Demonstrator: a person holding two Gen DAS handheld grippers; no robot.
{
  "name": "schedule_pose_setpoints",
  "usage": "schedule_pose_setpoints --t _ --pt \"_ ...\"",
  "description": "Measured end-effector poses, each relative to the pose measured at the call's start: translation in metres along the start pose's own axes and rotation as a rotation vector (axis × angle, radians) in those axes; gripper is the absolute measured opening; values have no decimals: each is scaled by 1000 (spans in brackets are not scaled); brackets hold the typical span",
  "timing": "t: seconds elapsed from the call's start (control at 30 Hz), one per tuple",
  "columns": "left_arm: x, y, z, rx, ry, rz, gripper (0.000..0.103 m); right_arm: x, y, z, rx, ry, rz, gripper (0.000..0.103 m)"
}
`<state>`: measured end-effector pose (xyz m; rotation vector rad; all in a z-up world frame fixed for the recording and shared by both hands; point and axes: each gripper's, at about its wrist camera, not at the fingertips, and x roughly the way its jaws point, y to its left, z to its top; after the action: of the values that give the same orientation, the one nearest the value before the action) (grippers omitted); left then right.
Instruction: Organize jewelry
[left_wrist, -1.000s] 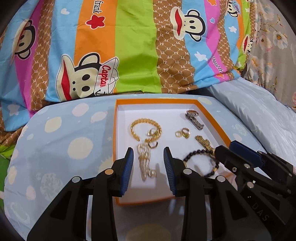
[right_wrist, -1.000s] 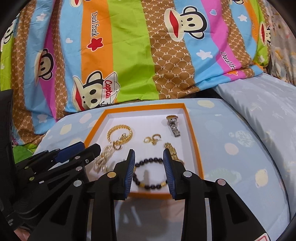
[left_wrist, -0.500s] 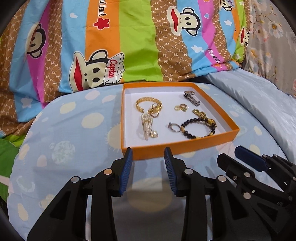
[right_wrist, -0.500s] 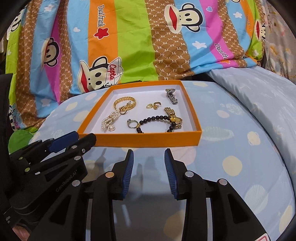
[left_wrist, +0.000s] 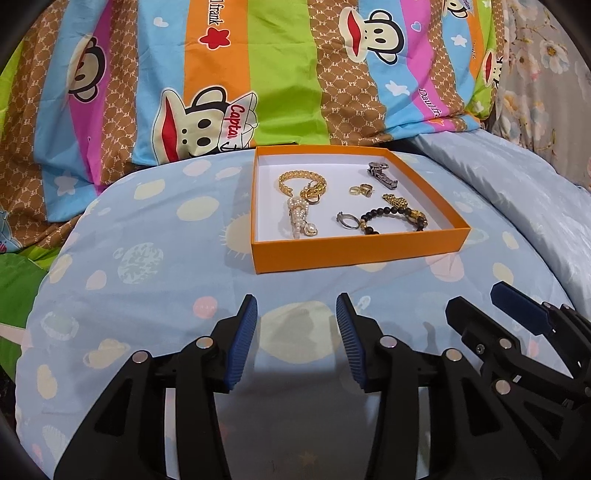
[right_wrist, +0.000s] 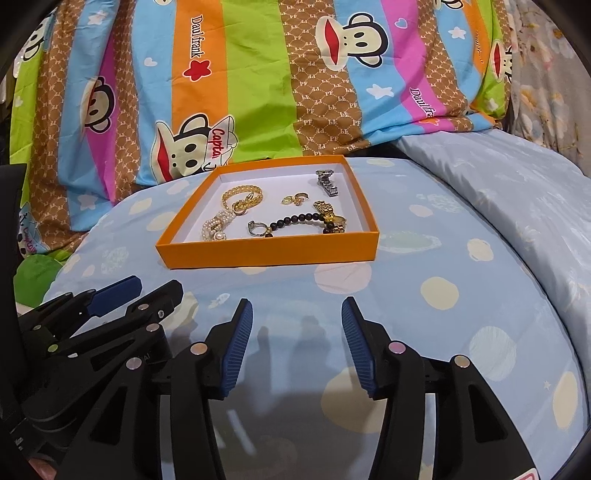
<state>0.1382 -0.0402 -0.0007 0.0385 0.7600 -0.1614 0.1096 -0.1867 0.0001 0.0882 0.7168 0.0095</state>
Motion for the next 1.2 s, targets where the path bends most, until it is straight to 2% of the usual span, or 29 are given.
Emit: schedule_pose_setpoints --t 0.23,0.37,0.67,0.83,1.1,1.2 --pt "-3 -1 -4 -1 12 12 43 -2 1 -3 -2 6 -25 52" --pt "-2 0 -4 -10 16 28 49 0 1 -3 -3 11 -32 52" --pt "0 1 -3 -18 22 56 55 3 2 -2 -4 29 -49 53" --pt "1 4 -3 -31 27 79 55 4 4 -2 -13 31 -61 58" --pt "1 5 -3 -34 28 94 55 4 3 -2 -15 34 -65 60" --pt "1 5 -4 -36 25 99 55 4 2 -1 -11 32 -84 64"
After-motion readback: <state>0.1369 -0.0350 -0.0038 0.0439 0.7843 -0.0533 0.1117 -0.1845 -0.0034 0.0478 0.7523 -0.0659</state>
